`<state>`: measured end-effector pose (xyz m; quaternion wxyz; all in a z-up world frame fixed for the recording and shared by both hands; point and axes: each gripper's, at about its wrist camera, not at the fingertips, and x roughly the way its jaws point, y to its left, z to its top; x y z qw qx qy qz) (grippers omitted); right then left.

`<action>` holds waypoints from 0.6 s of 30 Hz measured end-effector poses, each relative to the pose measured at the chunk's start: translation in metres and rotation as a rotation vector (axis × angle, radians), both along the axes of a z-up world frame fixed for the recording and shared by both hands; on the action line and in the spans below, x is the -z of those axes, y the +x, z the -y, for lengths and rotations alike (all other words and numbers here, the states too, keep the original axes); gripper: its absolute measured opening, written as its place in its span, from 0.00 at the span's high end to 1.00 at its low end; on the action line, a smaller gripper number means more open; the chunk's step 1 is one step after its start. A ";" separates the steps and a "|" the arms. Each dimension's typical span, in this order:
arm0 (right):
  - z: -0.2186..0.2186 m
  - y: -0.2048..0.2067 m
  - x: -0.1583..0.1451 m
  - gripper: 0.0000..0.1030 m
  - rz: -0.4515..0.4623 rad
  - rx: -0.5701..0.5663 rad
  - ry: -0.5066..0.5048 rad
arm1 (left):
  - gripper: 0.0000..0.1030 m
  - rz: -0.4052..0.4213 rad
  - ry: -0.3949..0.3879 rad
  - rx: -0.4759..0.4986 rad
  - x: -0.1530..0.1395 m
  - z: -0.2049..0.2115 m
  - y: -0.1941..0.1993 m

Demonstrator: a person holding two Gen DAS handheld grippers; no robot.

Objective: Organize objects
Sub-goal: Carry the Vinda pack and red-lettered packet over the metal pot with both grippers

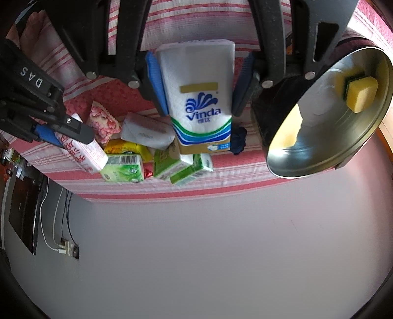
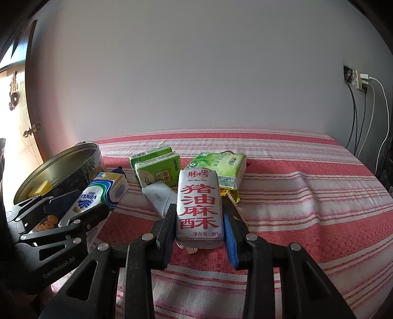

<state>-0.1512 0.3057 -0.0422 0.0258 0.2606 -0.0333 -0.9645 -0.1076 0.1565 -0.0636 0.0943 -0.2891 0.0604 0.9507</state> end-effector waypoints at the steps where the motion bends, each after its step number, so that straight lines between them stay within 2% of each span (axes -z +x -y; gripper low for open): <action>1: 0.000 0.000 0.000 0.64 -0.003 0.000 0.001 | 0.49 -0.005 0.000 0.001 0.000 0.000 0.001; 18: 0.004 0.005 -0.003 0.64 -0.045 0.007 0.023 | 0.49 -0.090 0.012 0.004 -0.006 0.004 0.014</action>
